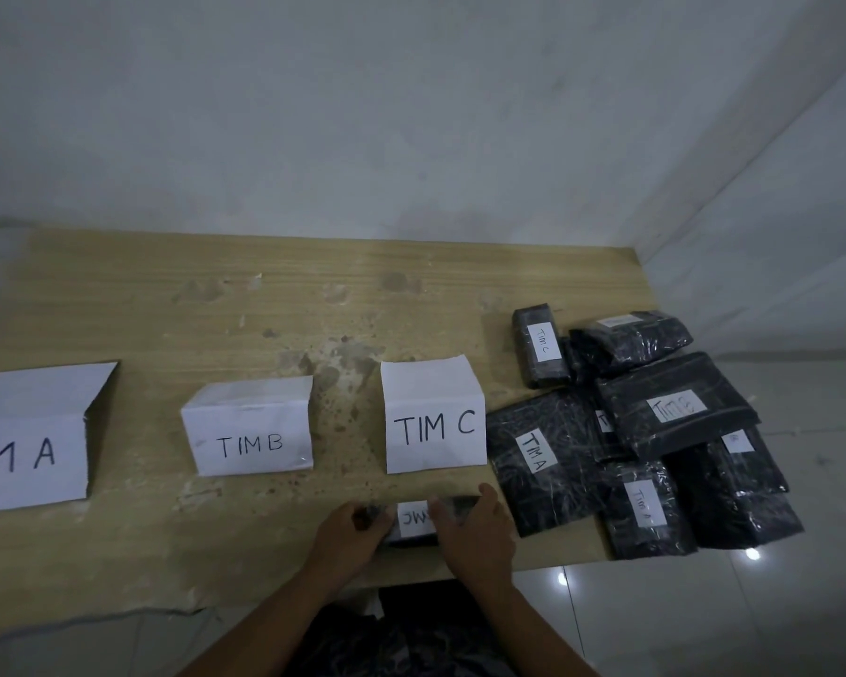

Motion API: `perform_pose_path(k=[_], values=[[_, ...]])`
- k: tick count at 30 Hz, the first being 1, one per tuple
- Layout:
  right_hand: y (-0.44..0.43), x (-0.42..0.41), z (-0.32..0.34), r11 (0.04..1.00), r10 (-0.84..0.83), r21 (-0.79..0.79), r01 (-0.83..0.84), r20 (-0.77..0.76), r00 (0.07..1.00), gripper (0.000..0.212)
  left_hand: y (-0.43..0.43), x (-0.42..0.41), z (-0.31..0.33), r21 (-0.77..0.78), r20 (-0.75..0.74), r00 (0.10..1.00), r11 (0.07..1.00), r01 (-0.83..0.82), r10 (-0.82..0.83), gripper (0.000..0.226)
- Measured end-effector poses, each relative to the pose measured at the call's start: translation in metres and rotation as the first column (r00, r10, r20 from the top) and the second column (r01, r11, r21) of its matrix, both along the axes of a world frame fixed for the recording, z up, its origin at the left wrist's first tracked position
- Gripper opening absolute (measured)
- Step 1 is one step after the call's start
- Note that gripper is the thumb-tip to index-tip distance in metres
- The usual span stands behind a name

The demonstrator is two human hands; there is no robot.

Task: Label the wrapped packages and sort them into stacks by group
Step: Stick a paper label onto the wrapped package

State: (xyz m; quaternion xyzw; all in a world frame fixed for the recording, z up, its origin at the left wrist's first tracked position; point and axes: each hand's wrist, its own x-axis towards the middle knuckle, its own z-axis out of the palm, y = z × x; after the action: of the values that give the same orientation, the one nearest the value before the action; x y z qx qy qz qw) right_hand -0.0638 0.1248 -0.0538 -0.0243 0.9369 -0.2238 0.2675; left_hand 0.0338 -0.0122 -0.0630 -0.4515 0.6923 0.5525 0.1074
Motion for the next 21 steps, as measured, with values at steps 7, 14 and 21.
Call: perform_pose_path(k=[7, 14, 21], values=[[-0.003, 0.009, 0.005, 0.999, 0.031, 0.046, -0.025, -0.131, 0.991, 0.101, 0.014, -0.015, 0.014, 0.091, -0.092, 0.993, 0.994, -0.065, 0.073, 0.041], [0.006, -0.009, 0.000, 0.965, -0.135, -0.245, 0.093, -0.157, 0.978, 0.043, 0.013, -0.013, 0.023, 0.056, -0.104, 0.987, 0.991, -0.120, 0.125, 0.028], [-0.015, 0.000, 0.024, 0.944, -0.135, -0.321, 0.073, -0.173, 0.976, 0.075, 0.007, -0.021, 0.047, 0.021, -0.243, 0.957, 0.987, -0.160, 0.160, 0.020]])
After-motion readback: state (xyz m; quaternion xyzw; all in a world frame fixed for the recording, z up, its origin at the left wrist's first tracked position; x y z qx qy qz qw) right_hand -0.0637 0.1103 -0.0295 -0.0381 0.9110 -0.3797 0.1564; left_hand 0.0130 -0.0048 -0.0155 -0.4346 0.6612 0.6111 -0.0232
